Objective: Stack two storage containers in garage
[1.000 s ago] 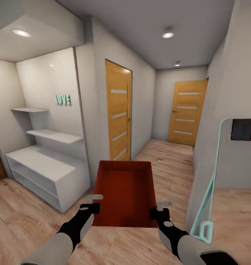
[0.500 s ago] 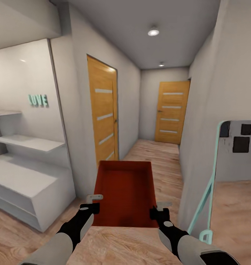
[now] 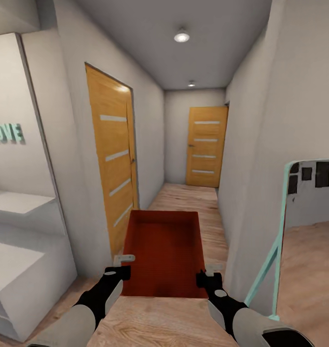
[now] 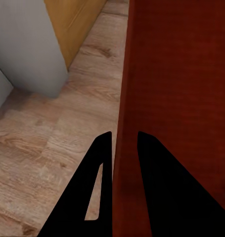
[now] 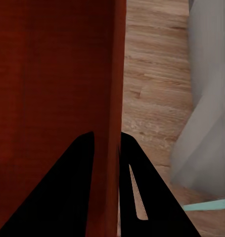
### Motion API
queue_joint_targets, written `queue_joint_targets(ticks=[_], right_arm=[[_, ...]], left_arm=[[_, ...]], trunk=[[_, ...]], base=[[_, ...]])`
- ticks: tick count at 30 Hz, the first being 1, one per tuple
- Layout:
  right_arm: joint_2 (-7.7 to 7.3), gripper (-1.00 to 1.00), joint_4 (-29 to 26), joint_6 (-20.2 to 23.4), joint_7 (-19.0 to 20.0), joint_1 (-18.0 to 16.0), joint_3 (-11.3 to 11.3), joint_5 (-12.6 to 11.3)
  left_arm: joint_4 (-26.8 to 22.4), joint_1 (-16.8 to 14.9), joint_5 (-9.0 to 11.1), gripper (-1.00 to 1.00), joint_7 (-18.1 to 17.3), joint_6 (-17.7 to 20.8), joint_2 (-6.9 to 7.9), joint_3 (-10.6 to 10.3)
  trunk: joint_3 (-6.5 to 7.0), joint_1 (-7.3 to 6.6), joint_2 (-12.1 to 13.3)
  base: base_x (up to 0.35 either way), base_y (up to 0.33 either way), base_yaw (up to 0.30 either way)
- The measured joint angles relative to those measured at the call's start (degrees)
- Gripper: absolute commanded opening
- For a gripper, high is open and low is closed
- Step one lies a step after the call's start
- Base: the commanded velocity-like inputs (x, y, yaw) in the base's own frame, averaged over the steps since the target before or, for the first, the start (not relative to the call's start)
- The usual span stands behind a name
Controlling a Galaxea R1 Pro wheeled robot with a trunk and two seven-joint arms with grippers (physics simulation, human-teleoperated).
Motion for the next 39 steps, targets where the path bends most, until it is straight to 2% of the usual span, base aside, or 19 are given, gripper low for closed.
queue_joint_targets(ticks=[19,39], right_arm=[[0.0,-1.0,0.0,0.0,0.0,0.0,0.0,0.0],[0.01,-1.0,0.0,0.0,0.1,0.0,0.0,0.0]], left_arm=[[0.0,0.0,0.0,-1.0,-0.1,0.0,0.03,0.0],[0.0,0.0,0.0,-1.0,-0.1,0.0,0.07,0.0]], trunk=[[0.0,0.0,0.0],[0.0,0.0,0.0]], base=[[0.321,0.117,-0.256],[0.321,0.117,-0.009]])
